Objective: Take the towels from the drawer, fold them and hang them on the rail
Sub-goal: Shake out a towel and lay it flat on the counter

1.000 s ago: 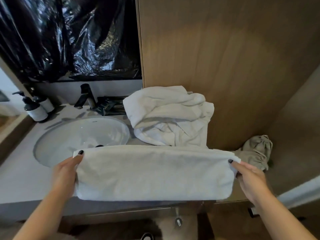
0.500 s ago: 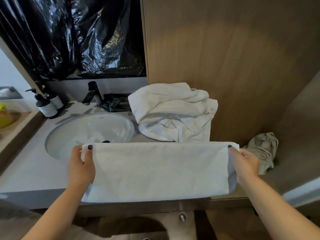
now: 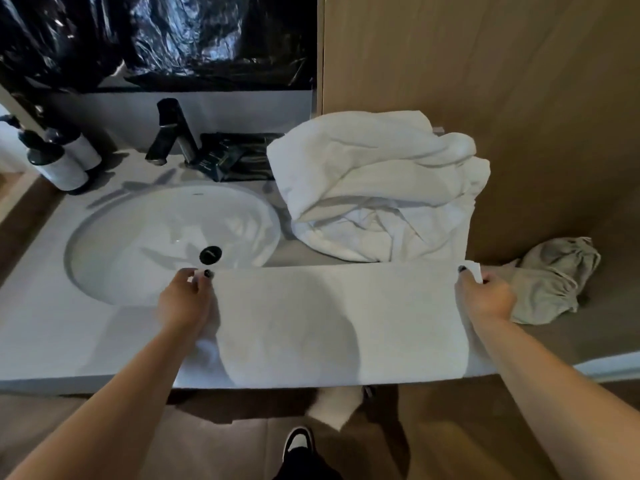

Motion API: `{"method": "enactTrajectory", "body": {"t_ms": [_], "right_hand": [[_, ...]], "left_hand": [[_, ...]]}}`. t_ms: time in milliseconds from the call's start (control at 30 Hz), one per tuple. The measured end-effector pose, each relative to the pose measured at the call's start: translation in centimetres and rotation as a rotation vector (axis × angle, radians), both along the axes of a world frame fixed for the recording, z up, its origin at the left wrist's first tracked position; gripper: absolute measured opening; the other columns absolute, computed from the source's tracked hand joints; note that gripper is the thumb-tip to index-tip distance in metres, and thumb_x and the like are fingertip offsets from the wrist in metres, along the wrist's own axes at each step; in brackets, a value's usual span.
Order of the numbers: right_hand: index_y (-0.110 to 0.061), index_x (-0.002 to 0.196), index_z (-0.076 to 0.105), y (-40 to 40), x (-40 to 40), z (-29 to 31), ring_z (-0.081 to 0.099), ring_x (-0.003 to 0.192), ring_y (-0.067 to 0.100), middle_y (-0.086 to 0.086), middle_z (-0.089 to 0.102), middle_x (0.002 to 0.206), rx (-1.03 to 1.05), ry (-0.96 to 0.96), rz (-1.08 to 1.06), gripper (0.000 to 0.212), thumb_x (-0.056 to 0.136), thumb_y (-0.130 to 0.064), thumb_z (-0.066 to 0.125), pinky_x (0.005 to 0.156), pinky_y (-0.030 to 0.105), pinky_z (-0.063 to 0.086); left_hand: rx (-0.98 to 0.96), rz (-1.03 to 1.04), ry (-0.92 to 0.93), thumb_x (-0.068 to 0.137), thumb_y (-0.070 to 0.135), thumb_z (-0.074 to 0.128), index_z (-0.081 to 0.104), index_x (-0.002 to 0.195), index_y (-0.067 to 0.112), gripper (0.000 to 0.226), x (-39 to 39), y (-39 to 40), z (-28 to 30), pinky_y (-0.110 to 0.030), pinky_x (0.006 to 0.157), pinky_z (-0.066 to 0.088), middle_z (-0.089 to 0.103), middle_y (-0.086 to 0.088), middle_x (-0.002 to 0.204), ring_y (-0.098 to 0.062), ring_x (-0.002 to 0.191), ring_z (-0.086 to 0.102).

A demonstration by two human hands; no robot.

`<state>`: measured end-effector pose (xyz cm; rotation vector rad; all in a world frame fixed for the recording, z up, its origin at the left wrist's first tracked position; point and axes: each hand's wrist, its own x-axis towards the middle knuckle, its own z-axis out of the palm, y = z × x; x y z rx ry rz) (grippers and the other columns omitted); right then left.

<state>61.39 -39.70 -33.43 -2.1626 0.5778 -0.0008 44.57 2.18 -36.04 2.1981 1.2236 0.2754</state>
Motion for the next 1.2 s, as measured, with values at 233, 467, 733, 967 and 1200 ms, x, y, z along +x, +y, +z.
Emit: {"method": "enactTrajectory", "body": {"t_ms": [233, 467, 733, 967, 1200], "right_hand": [[0.001, 0.130, 0.056, 5.6, -6.9, 0.5, 0.040, 0.136, 0.035, 0.021, 0.049, 0.141, -0.316, -0.478, 0.684, 0.047, 0.084, 0.010, 0.055, 0.115, 0.045, 0.028], [-0.017, 0.155, 0.025, 11.8, -8.8, -3.1, 0.011, 0.151, 0.019, -0.001, 0.015, 0.163, -0.698, -0.303, 1.227, 0.061, 0.099, -0.042, 0.026, 0.121, 0.044, 0.014], [-0.022, 0.155, -0.013, 6.0, -5.3, -3.6, -0.025, 0.146, 0.009, -0.007, -0.019, 0.162, -0.847, -0.121, 1.169, 0.076, 0.094, -0.065, 0.000, 0.120, 0.042, -0.012], [-0.024, 0.153, -0.021, 2.0, -4.5, -3.0, -0.032, 0.144, 0.011, -0.006, -0.027, 0.160, -0.829, -0.043, 1.021, 0.075, 0.097, -0.062, 0.011, 0.120, 0.042, -0.014], [-0.015, 0.157, 0.014, 10.0, -11.4, -2.8, 0.006, 0.152, 0.025, 0.006, 0.012, 0.164, -0.628, -0.178, 1.018, 0.062, 0.100, -0.041, 0.024, 0.122, 0.051, 0.012]], "left_hand": [[0.421, -0.572, -0.118, 0.101, 0.023, 0.043, 0.040, 0.147, 0.002, 0.051, 0.4, -7.8, 1.6, -0.051, 0.116, 0.026, 0.031, -0.018, 0.157, -0.034, 0.146, 0.028], [0.457, -0.883, 0.192, 0.103, 0.047, 0.007, 0.008, 0.158, 0.020, 0.062, 0.4, -11.5, -2.3, -0.039, 0.123, -0.002, 0.003, 0.001, 0.165, -0.013, 0.153, -0.005], [0.450, -0.827, 0.278, 0.099, 0.063, 0.012, -0.008, 0.157, 0.032, 0.068, -0.3, -8.7, -2.2, -0.035, 0.120, -0.012, -0.011, 0.002, 0.165, -0.013, 0.150, -0.019], [0.393, -0.785, 0.329, 0.091, 0.068, -0.006, -0.017, 0.155, 0.029, 0.076, -2.0, -5.1, -1.1, -0.037, 0.122, -0.012, -0.022, 0.001, 0.163, -0.014, 0.148, -0.026], [0.354, -0.891, 0.238, 0.097, 0.053, 0.000, -0.012, 0.155, 0.020, 0.069, -2.6, -12.0, -1.3, -0.041, 0.121, -0.011, -0.020, -0.001, 0.163, -0.016, 0.150, -0.022]]}}
